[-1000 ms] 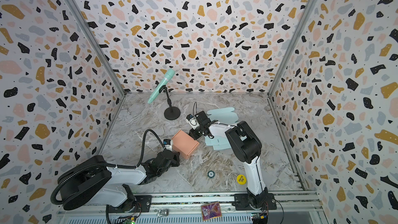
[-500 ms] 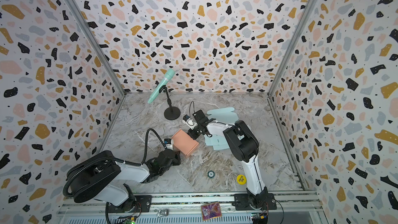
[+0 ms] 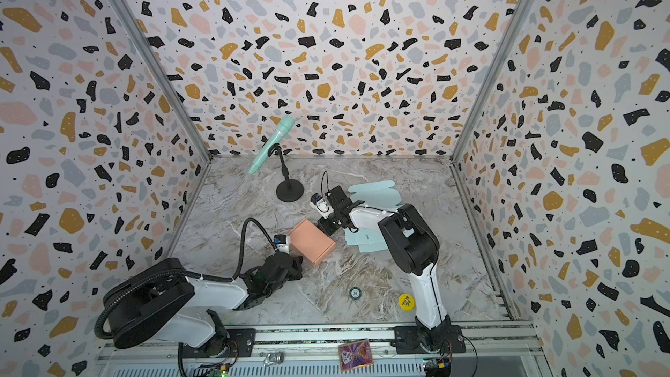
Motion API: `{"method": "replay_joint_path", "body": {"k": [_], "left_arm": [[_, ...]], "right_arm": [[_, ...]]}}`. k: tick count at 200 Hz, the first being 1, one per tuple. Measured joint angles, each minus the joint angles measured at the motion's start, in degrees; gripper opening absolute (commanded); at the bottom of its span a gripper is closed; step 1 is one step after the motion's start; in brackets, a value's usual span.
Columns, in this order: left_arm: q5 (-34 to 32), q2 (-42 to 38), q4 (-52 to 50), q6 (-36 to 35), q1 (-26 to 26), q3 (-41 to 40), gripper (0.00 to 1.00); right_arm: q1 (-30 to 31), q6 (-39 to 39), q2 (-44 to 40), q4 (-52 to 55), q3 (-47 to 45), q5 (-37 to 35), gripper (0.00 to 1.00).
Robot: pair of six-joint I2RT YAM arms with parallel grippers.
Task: Assemble paper box
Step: Fold and tuck the lid into the gap, then move the paper box to the center of the table.
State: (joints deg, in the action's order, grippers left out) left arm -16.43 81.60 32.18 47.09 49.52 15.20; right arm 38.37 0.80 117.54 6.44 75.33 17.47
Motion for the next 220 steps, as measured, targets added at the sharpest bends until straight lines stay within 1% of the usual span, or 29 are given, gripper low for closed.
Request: {"method": "replay_joint_path", "body": {"k": [12, 33, 74, 83, 93, 104, 119, 136, 154, 173, 184, 204, 220], "left_arm": [[0.1, -1.9, -1.1, 0.3, 0.0, -0.6, 0.22], [0.0, -6.1, -4.2, 0.5, 0.0, -1.0, 0.26], [-0.9, -16.4, -14.6, 0.2, 0.0, -0.1, 0.32], [-1.2, -18.7, -17.4, -0.3, -0.4, 0.6, 0.36], [-1.2, -20.6, -20.0, -0.8, -1.0, 1.7, 0.43], [-1.0, -22.3, -22.3, -2.0, -2.5, 3.4, 0.49], [-0.2, -22.9, -24.1, -3.5, -5.3, 6.0, 0.54], [1.3, -21.7, -25.1, -5.7, -8.7, 9.1, 0.57], [3.3, -18.6, -25.6, -8.0, -11.7, 12.5, 0.63], [5.9, -14.3, -25.5, -10.3, -14.6, 15.7, 0.73], [7.6, -11.1, -25.3, -11.8, -16.3, 17.5, 0.76], [10.7, -4.6, -25.2, -14.4, -19.8, 21.2, 0.78], [12.6, 0.0, -25.0, -16.1, -21.7, 23.8, 0.79]], "right_arm": [[0.0, -1.1, -1.1, 0.0, -1.0, -0.7, 0.43], [0.0, -2.6, -3.4, -0.7, -2.3, -2.3, 0.50], [0.1, -4.3, -11.4, -1.6, -4.0, -5.5, 0.52], [0.2, -4.7, -14.1, -2.1, -5.0, -5.9, 0.53], [0.4, -5.0, -16.9, -2.4, -6.5, -6.4, 0.56], [0.8, -5.7, -20.5, -2.6, -8.6, -6.6, 0.61], [1.5, -6.6, -25.1, -3.0, -12.0, -6.5, 0.69], [2.4, -8.5, -30.0, -3.4, -16.5, -5.7, 0.75], [3.3, -10.5, -34.6, -3.6, -21.7, -4.2, 0.79], [4.7, -13.4, -38.2, -4.0, -26.3, -1.7, 0.80], [5.6, -14.9, -39.5, -4.5, -28.5, -0.5, 0.81], [7.0, -18.2, -41.2, -6.6, -32.9, 1.7, 0.84], [7.7, -21.0, -42.2, -9.1, -36.8, 4.0, 0.87]]}}
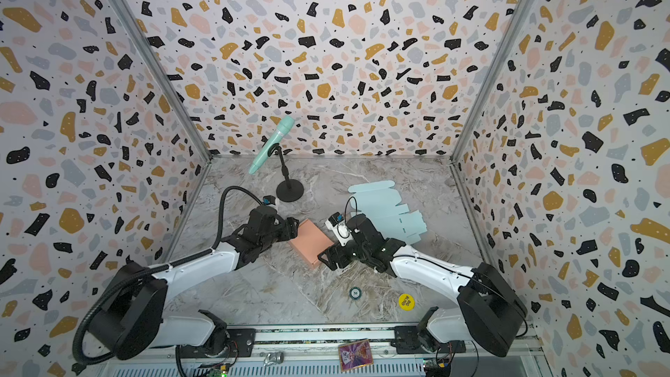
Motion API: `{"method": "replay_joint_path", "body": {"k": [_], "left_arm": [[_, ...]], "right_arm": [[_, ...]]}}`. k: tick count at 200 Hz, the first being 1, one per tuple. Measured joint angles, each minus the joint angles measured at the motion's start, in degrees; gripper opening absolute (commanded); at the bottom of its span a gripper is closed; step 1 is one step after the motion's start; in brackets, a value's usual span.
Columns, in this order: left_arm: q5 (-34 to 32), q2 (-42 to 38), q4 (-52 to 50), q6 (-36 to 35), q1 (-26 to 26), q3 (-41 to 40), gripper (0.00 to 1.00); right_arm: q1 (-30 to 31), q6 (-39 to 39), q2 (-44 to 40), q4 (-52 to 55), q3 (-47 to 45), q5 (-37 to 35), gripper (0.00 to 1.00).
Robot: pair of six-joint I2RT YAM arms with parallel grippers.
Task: Assemble paper box
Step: Move the paper box to the center of the table.
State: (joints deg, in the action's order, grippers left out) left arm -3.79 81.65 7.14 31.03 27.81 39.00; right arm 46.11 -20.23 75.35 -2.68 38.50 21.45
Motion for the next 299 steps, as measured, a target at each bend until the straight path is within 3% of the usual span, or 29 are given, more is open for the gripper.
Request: {"method": "replay_joint_path", "body": {"k": [42, 108, 216, 299], "left_arm": [[3.7, 8.0, 0.3, -3.1, -1.0, 3.8, 0.79], [7.7, 9.2, 2.8, -3.6, -1.0, 2.9, 0.72], [8.3, 3.1, 4.0, -2.7, 0.0, -3.2, 0.57], [5.6, -0.4, 4.5, -1.6, 0.1, -6.6, 0.56]], "right_arm": [[0.2, -6.4, 0.5, -6.8, -5.9, 3.5, 0.92], [-2.0, -10.5, 6.6, -16.7, -6.1, 6.1, 0.93], [-2.4, -10.2, 14.8, -19.7, -4.8, 6.2, 0.89], [-2.4, -6.9, 21.7, -17.9, 2.7, 5.9, 0.87]]}}
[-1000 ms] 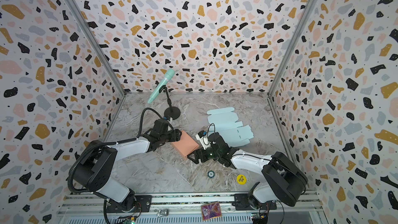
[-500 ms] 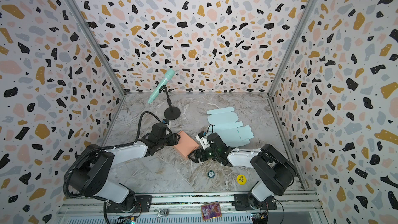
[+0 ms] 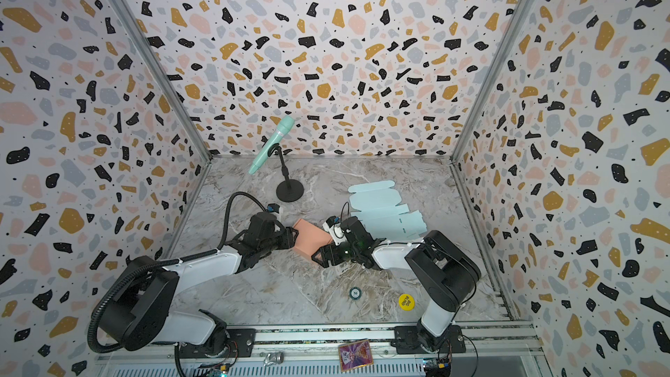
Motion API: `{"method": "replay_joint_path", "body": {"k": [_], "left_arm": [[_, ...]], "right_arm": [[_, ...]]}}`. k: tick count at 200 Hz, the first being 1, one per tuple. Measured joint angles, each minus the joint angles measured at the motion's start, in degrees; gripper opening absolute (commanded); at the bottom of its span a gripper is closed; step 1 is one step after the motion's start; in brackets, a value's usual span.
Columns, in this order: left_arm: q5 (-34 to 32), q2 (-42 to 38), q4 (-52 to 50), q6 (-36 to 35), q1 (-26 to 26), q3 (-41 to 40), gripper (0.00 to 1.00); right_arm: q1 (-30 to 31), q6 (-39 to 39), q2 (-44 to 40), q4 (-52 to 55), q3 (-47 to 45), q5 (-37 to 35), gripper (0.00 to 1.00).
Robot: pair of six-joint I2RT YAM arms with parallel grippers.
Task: Assemble paper box
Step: Move the paper box to the center of the table.
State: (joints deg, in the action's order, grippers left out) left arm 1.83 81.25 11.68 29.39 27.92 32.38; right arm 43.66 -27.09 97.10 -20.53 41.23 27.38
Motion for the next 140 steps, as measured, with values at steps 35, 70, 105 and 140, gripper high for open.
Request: {"method": "replay_joint_path", "body": {"k": [35, 70, 105, 140], "left_arm": [[-1.7, -0.7, -0.1, 0.3, 0.0, -0.4, 0.55], [-4.4, -2.4, -1.1, 0.6, -0.2, -1.7, 0.54], [-6.4, -3.9, -1.9, 1.1, -1.6, -2.7, 0.54], [-7.2, -5.2, -2.3, 1.5, -3.6, -4.0, 0.54]], "right_arm": [[0.2, 1.4, 3.4, 1.0, 3.1, -0.7, 0.87], [0.8, 2.8, 6.3, 3.0, 7.6, -2.3, 0.87], [1.5, 4.1, 9.8, 3.5, 12.1, -3.0, 0.87], [2.3, 4.6, 12.8, 3.8, 16.0, -3.1, 0.87]]}}
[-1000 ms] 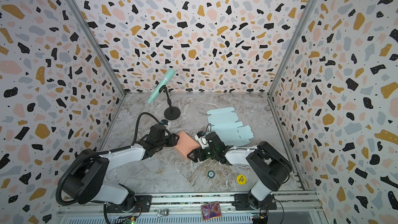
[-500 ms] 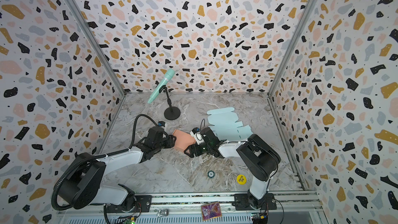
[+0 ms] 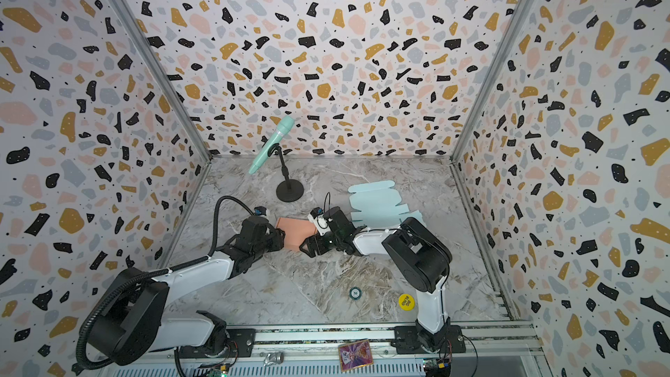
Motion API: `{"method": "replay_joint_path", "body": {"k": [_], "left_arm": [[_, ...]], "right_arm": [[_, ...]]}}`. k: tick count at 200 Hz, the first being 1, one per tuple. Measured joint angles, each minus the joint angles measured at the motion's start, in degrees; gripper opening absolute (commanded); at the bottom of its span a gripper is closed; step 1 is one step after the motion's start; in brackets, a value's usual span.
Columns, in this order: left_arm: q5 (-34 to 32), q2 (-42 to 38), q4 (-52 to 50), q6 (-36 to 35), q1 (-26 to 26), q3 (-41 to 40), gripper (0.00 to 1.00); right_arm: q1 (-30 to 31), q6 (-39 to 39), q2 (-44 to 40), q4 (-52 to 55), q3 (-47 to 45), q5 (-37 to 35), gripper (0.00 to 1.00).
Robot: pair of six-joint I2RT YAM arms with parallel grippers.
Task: Assemble paper box
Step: Move the paper box to the center of the table.
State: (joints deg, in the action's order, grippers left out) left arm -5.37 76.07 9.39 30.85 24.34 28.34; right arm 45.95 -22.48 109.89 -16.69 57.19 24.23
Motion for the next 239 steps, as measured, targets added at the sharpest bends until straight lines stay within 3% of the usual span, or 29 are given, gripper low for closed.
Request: {"method": "replay_joint_path", "body": {"k": [85, 163, 239], "left_arm": [[-3.7, -6.6, -2.1, 1.0, -4.5, -4.6, 0.55], [-3.5, -8.7, -2.1, 1.3, -8.9, -5.5, 0.56], [-3.1, -10.7, -3.8, 1.2, -9.2, -5.5, 0.75]], "right_arm": [[3.7, 0.0, 6.5, 0.8, 8.9, -0.7, 0.87], [5.2, 0.1, 8.3, 1.3, 11.6, 0.4, 0.89], [3.8, -0.1, 7.0, 0.9, 9.9, 0.7, 0.92]]}}
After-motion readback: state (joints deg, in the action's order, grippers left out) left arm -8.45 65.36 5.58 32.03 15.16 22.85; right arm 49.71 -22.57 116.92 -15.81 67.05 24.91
